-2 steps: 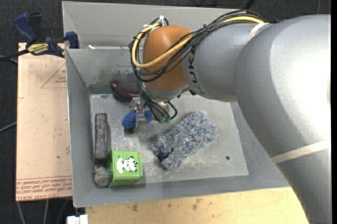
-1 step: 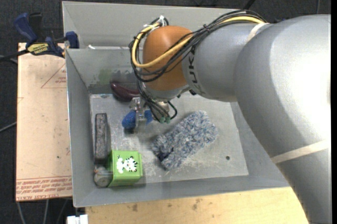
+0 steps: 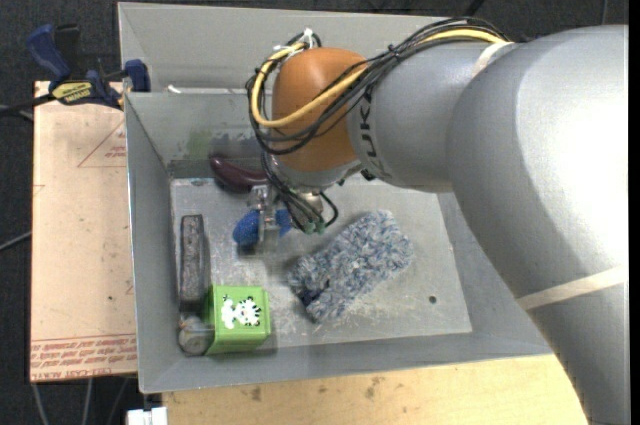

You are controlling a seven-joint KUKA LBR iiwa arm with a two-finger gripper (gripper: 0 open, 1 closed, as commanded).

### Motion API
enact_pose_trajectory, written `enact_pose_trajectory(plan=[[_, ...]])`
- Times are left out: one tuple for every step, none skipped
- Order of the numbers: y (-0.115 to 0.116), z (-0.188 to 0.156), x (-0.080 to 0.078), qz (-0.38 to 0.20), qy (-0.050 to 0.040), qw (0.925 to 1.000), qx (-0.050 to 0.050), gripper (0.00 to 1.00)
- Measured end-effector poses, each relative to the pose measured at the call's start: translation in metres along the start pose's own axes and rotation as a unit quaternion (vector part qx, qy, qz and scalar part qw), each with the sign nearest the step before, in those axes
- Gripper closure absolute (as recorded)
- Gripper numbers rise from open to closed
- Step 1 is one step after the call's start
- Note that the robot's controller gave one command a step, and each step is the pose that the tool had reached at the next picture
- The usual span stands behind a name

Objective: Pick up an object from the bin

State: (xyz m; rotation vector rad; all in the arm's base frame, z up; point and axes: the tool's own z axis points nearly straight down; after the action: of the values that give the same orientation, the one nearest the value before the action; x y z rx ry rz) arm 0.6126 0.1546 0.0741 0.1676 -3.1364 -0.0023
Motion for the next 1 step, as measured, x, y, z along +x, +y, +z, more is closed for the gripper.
enact_pose_trajectory(plan=[[-0.0001, -0.0198, 0.0018, 0.000, 0.0034, 1.0000, 0.001, 1.00]])
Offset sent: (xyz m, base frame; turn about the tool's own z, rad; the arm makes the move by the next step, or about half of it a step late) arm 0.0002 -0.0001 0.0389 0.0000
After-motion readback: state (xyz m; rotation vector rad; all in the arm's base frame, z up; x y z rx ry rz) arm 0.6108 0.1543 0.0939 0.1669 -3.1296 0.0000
